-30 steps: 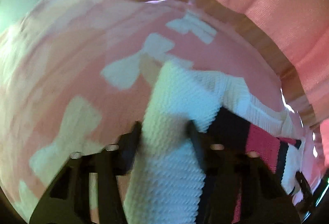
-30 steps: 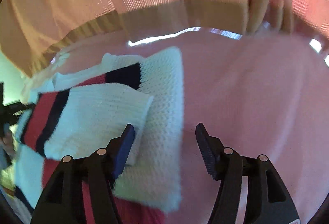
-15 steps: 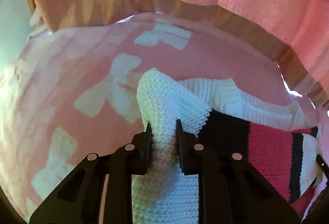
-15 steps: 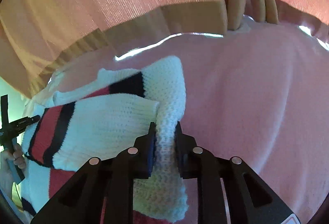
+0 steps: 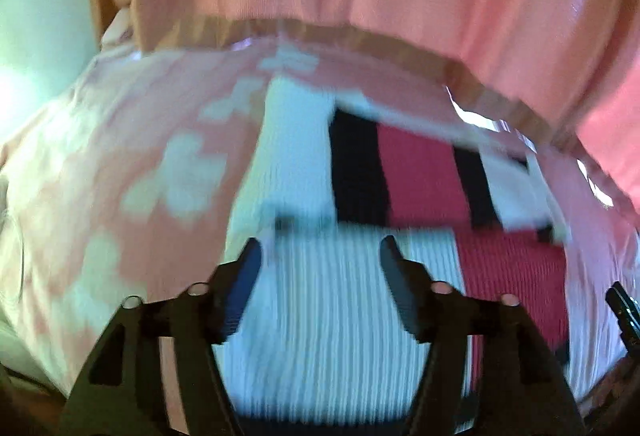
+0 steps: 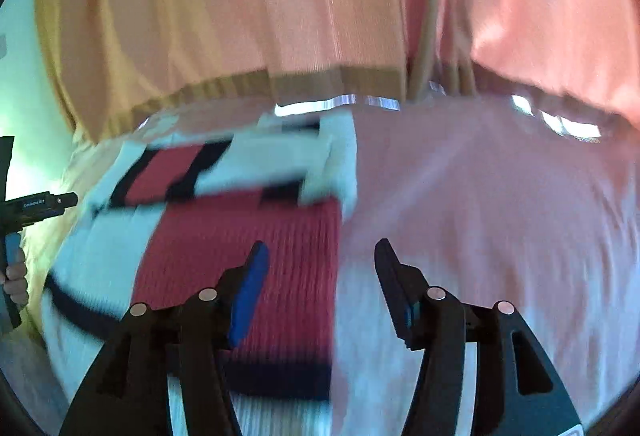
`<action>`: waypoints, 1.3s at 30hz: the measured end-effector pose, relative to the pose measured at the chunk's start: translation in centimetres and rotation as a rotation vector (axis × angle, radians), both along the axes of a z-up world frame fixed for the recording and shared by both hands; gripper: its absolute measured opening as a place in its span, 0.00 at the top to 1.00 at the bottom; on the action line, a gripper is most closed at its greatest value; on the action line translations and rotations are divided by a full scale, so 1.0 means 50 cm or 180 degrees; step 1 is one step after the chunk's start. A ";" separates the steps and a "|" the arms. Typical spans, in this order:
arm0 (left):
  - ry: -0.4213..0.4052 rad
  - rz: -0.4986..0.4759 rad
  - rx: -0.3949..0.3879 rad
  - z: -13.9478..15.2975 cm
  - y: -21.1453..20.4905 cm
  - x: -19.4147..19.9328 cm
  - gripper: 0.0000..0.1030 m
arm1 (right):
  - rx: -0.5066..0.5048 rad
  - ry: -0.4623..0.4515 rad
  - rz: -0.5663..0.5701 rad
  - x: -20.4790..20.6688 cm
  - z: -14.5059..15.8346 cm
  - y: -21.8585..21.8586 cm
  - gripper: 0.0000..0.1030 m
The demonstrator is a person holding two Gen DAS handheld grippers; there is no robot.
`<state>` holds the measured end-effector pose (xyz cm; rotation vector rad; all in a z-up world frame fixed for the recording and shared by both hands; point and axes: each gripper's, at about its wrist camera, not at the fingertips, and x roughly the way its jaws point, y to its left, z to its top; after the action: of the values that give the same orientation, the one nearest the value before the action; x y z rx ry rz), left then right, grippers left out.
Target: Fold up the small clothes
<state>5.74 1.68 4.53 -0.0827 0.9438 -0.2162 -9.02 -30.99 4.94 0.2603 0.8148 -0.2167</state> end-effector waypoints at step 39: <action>0.0231 0.0032 -0.1138 0.078 0.111 -0.400 0.90 | 0.0712 -0.0363 0.0018 -0.334 0.083 0.175 0.95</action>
<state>-14.26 7.23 8.44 -0.4267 0.9685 -0.3733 -25.75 -22.24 9.08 0.4764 0.7266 -0.1041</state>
